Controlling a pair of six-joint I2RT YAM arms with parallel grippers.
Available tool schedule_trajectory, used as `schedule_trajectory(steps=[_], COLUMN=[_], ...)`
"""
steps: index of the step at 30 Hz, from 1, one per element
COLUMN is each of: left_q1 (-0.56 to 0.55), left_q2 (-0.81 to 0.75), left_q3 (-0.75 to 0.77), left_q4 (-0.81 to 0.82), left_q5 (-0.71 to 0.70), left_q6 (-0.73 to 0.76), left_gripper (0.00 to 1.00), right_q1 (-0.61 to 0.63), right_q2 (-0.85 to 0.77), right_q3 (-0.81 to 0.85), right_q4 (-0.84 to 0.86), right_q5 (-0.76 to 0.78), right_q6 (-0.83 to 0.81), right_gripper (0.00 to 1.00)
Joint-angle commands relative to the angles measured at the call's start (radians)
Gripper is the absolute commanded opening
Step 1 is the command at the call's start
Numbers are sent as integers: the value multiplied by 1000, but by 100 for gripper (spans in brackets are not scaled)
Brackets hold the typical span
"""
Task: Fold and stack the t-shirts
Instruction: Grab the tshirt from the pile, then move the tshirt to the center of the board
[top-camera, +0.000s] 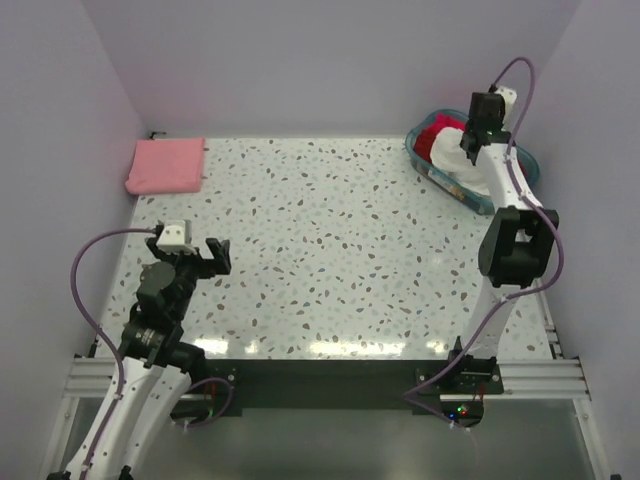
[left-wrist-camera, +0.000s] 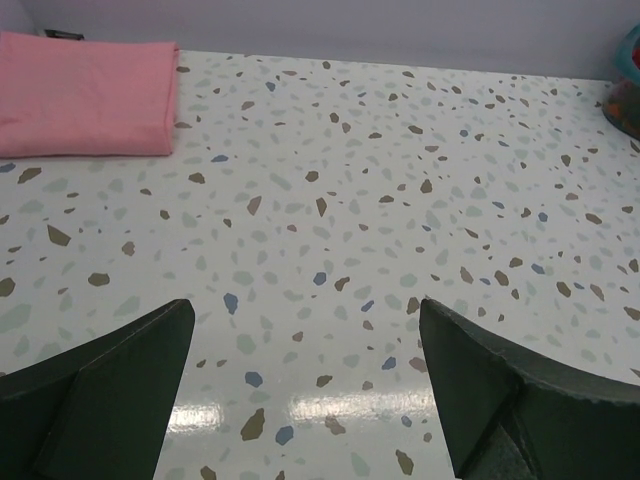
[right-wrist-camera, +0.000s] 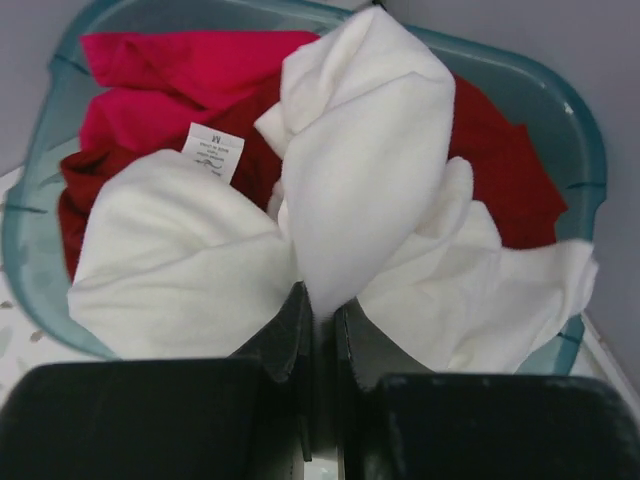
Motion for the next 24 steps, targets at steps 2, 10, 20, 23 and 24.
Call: schedule_trajectory(steps=[2, 10, 20, 23, 24], left_q1=[-3, -2, -3, -3, -3], left_q2=[43, 41, 47, 55, 58], left_q3=[15, 7, 13, 13, 13], left_q4=[64, 67, 61, 63, 63], left_q5=[-11, -51, -25, -8, -4], left_q6=[33, 27, 13, 6, 1], left_gripper=[100, 100, 100, 100, 100], right_q1=[59, 292, 352, 352, 352], right_q2=[-258, -338, -419, -476, -485], right_q3=[9, 142, -72, -259, -299], right_q4=[71, 13, 171, 74, 45], right_q5=[-71, -554, -1002, -830, -764], right_q6=[-194, -285, -157, -188, -187], right_gripper=[0, 0, 49, 68, 71])
